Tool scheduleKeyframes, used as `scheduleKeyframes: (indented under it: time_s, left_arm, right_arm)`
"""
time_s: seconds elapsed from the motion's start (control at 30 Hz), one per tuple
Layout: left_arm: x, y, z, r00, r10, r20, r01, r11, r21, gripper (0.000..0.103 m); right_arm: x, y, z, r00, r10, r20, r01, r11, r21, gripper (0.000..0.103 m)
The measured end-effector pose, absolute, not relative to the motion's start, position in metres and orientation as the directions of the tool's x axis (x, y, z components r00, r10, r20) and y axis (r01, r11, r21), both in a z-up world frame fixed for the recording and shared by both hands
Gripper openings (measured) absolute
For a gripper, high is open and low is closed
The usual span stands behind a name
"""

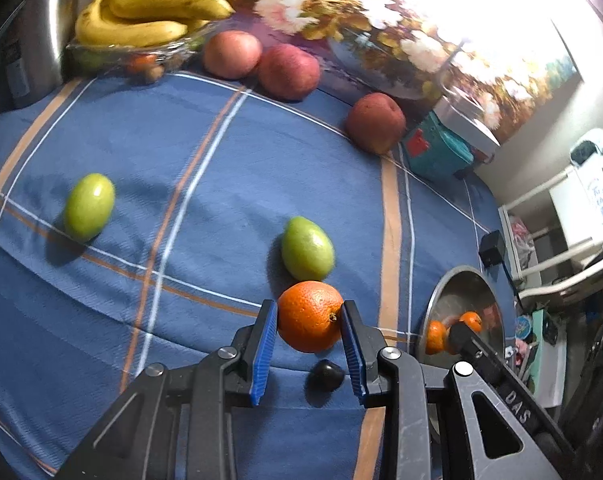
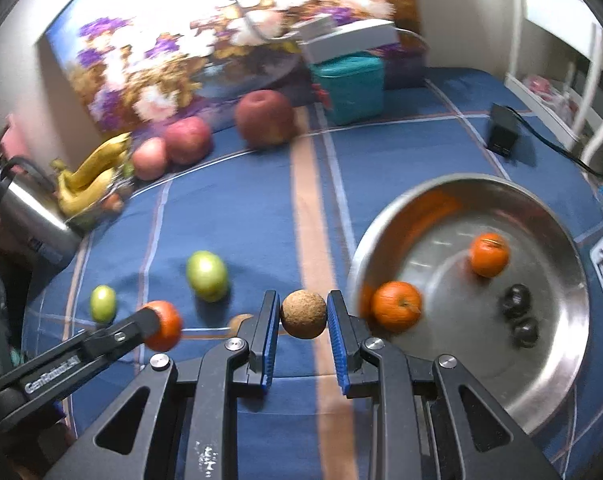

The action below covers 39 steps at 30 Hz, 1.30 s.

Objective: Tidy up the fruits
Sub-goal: 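Carry the kiwi and orange over the steel tray with both grippers, then open the left gripper to drop the orange into the tray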

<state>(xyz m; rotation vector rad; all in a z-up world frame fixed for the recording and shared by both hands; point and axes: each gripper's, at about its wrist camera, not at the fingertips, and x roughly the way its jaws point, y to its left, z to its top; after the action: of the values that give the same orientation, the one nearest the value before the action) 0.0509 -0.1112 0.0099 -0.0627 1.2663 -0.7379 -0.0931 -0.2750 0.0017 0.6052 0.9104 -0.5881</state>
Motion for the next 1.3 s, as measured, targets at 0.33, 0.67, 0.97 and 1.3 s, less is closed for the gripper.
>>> scheduleKeyframes:
  time_s: [0.33, 0.67, 0.97, 1.3]
  left_arm:
    - [0.015, -0.147, 0.018, 0.072, -0.538, -0.84, 0.583, 0.706, -0.402, 0.034]
    - [-0.019, -0.177, 0.022, 0.052, -0.529, -0.847, 0.675, 0.644, -0.361, 0.034]
    - [-0.044, -0.199, 0.024, 0.042, -0.532, -0.846, 0.742, 0.583, -0.33, 0.034]
    - [-0.067, -0.218, 0.013, 0.026, -0.508, -0.861, 0.793, 0.535, -0.292, 0.028]
  right_arm:
    - [-0.128, -0.309, 0.009, 0.398, -0.323, -0.859, 0.792, 0.593, 0.144, 0.025]
    - [-0.148, -0.325, 0.021, 0.385, -0.355, -0.852, 0.823, 0.55, 0.143, 0.025]
    - [-0.17, -0.342, 0.028, 0.364, -0.386, -0.848, 0.86, 0.489, 0.146, 0.025]
    - [-0.181, -0.348, 0.032, 0.357, -0.403, -0.843, 0.871, 0.47, 0.144, 0.025]
